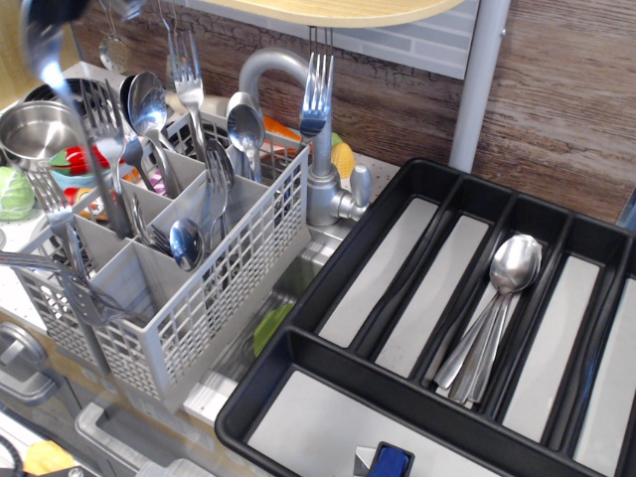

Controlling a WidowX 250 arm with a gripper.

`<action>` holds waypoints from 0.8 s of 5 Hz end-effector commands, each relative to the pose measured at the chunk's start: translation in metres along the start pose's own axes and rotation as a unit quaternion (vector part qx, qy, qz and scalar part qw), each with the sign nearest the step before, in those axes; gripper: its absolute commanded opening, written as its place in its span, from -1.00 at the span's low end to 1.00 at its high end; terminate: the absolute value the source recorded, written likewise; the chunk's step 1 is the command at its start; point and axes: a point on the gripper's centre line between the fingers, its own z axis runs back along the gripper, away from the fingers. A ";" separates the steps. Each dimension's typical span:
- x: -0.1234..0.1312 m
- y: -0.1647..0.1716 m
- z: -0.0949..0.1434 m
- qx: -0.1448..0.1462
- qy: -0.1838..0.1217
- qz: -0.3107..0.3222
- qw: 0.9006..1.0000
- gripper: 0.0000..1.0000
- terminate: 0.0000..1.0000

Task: Put big spoon from basket to tray

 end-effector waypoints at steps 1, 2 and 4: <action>0.016 -0.011 0.045 0.032 -0.005 -0.051 0.998 -1.00 -1.00; 0.032 -0.031 0.048 -0.018 -0.026 -0.039 0.999 -1.00 -1.00; 0.064 -0.059 0.060 -0.103 -0.054 -0.067 0.991 -1.00 -1.00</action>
